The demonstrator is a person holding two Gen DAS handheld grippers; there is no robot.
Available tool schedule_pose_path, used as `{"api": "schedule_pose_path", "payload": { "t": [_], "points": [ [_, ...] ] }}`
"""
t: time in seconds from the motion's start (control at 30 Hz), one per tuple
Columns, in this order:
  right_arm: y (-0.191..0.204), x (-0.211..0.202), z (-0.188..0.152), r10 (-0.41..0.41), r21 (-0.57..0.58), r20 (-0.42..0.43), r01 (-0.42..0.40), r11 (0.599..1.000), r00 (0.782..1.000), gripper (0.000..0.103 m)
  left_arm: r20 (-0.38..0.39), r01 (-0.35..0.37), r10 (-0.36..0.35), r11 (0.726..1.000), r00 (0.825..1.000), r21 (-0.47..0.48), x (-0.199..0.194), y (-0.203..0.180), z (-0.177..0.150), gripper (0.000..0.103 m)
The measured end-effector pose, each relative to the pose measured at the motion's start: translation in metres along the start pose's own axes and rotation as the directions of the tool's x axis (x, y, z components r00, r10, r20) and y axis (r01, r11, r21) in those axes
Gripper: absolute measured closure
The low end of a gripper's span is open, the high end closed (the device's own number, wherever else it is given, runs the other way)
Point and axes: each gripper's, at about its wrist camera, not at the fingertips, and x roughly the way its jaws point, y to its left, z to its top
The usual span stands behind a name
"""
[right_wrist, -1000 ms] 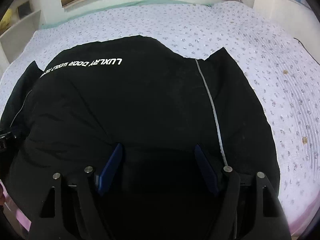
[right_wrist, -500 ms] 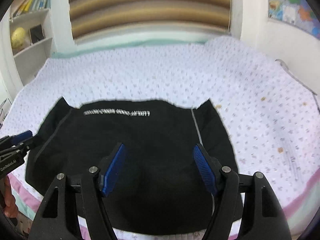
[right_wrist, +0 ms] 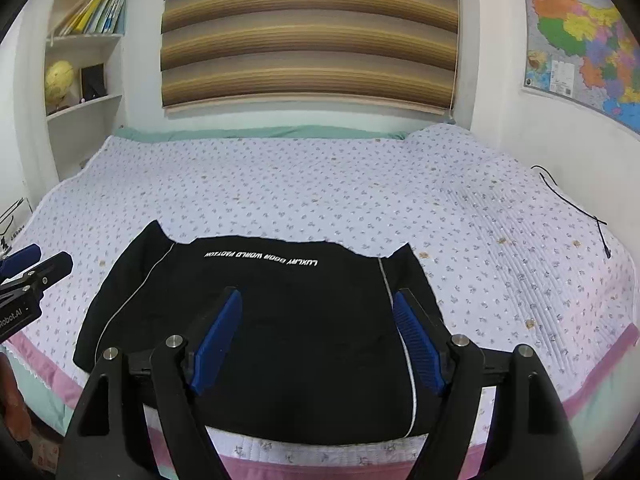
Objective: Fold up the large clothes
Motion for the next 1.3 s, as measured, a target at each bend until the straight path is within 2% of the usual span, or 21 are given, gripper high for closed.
{"api": "schedule_pose_path", "payload": {
  "t": [0.27,0.6,0.93,1.3],
  "points": [
    [0.006,0.011,-0.004,0.002,-0.009,-0.030,-0.002,1.000,1.000,0.023,-0.020,-0.002,0.002,1.000,1.000,0.012,0.009,-0.007,-0.007,0.031],
    [-0.007,0.031,-0.009,0.007,0.036,-0.080,-0.004,0.999,0.997,0.023,-0.036,0.008,-0.006,0.999,0.999,0.051,0.022,-0.021,-0.010,0.031],
    [-0.011,0.035,-0.011,-0.001,0.032,-0.093,0.004,0.999,0.996,0.023,-0.059,0.017,-0.014,0.998,0.998,0.059,0.029,-0.028,-0.013,0.031],
    [-0.006,0.034,-0.012,0.012,0.013,-0.095,-0.011,1.000,0.995,0.023,-0.050,-0.006,0.009,0.999,0.999,0.053,0.024,-0.020,-0.012,0.031]
  ]
}}
